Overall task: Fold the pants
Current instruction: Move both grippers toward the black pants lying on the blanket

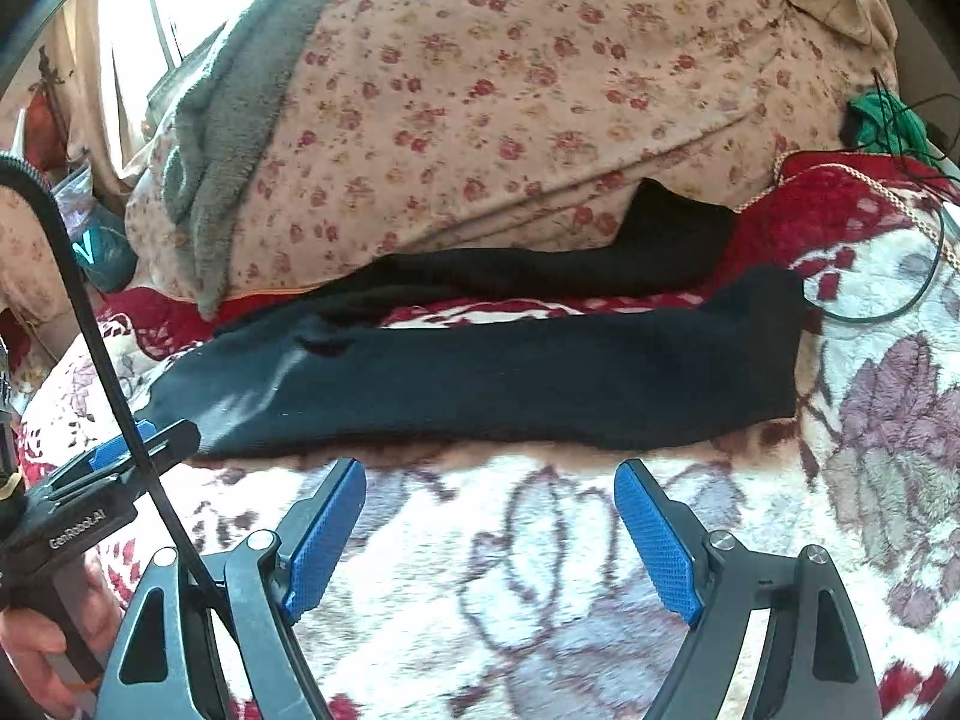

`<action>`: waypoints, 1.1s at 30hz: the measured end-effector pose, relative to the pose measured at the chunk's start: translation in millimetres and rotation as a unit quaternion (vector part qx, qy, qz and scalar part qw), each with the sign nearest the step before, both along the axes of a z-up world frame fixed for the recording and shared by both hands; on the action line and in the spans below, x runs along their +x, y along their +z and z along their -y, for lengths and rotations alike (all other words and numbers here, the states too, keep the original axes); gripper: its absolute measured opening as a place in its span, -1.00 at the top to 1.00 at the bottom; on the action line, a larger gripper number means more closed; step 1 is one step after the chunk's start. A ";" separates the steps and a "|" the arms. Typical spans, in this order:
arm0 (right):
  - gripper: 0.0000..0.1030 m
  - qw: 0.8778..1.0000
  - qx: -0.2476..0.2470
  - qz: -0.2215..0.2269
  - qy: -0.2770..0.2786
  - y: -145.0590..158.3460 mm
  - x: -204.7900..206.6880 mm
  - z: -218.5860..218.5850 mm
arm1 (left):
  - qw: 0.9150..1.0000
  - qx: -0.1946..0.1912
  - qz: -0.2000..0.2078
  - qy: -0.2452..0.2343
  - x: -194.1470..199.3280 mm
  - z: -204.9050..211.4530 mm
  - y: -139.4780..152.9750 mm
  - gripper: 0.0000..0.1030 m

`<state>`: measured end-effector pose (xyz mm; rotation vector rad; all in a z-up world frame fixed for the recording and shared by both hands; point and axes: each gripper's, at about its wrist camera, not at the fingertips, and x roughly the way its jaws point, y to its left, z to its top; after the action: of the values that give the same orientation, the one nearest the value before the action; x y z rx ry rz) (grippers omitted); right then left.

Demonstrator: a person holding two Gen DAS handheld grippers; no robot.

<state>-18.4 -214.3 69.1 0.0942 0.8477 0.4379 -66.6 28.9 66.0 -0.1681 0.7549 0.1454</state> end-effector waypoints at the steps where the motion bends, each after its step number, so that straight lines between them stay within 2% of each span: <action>1: -0.63 1.000 -0.001 0.001 0.002 1.5 -1.7 -2.7 | 1.000 0.000 -0.001 0.002 -1.4 -1.4 0.2 -0.51; 19: -0.63 1.000 -0.006 -0.011 0.022 2.8 -5.7 -14.7 | 1.000 -0.008 -0.005 0.024 -6.4 -18.4 1.4 -0.51; 33: -0.63 0.999 -0.006 -0.036 -0.011 -16.2 9.0 8.6 | 0.998 -0.022 -0.028 0.056 -4.8 -49.4 -14.4 -0.51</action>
<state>-9.3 -222.9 52.9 0.1085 0.9190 0.4102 -71.3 78.3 51.6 -0.2483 0.8059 0.2414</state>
